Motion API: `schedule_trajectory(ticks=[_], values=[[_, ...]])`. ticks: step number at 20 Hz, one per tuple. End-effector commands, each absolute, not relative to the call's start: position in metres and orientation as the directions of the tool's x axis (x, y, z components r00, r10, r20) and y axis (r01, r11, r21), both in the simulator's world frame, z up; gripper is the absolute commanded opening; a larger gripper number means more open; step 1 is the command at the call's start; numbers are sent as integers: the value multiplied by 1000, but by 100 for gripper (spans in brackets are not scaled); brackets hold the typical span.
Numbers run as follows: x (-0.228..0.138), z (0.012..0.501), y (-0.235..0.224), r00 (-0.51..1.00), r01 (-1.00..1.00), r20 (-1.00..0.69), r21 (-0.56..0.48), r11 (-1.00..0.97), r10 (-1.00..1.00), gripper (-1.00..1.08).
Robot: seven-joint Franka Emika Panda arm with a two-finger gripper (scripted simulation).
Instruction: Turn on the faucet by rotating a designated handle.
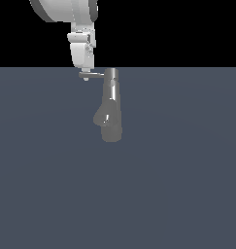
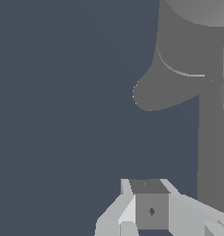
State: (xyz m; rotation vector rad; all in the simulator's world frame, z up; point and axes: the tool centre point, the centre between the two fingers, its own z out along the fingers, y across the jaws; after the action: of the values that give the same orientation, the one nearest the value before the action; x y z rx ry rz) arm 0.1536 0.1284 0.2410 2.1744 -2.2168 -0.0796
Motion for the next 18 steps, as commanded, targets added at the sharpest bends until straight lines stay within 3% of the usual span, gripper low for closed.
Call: schedule_trajectory(ticks=[1,18], values=[[149,244,129,-20,-998,-11,62,19,-1000,-100],[114,261,130,-20,-998,-11,62,19,-1000,-100]])
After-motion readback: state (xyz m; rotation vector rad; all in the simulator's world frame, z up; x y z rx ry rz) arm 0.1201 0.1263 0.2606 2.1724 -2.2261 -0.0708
